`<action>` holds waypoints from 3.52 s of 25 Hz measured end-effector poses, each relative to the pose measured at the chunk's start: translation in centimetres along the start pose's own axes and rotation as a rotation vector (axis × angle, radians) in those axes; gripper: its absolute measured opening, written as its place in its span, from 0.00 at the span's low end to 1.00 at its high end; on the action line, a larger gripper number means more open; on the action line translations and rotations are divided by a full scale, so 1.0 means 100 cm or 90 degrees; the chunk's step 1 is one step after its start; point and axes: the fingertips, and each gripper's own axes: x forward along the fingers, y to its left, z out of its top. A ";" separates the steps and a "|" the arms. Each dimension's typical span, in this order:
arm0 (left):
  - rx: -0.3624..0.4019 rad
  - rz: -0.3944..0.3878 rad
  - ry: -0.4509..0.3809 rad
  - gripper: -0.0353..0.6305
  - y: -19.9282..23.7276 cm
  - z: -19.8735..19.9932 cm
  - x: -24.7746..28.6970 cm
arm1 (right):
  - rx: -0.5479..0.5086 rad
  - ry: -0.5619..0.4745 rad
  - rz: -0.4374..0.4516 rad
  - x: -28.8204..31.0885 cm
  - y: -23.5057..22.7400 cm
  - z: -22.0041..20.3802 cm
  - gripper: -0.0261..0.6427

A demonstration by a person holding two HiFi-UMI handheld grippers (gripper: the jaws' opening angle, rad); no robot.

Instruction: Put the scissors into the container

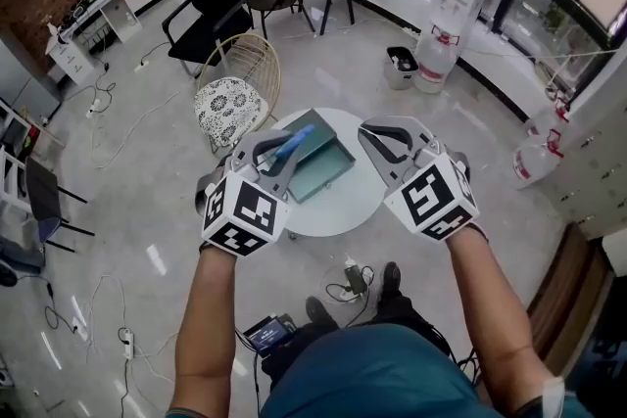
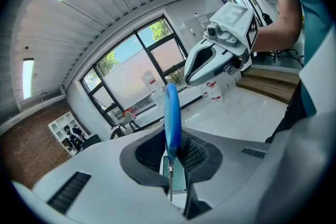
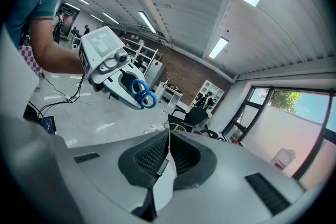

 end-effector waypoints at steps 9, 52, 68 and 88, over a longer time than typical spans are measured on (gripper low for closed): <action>-0.049 0.035 0.059 0.14 0.015 0.011 0.071 | -0.019 -0.027 0.089 0.044 -0.059 -0.040 0.10; -0.253 -0.073 0.255 0.14 -0.079 -0.301 0.325 | 0.056 0.062 0.246 0.282 0.017 -0.308 0.10; -0.290 -0.110 0.327 0.14 -0.122 -0.386 0.411 | 0.101 0.125 0.282 0.308 0.055 -0.412 0.10; -0.268 -0.113 0.319 0.18 -0.119 -0.379 0.420 | 0.110 0.131 0.272 0.304 0.056 -0.414 0.10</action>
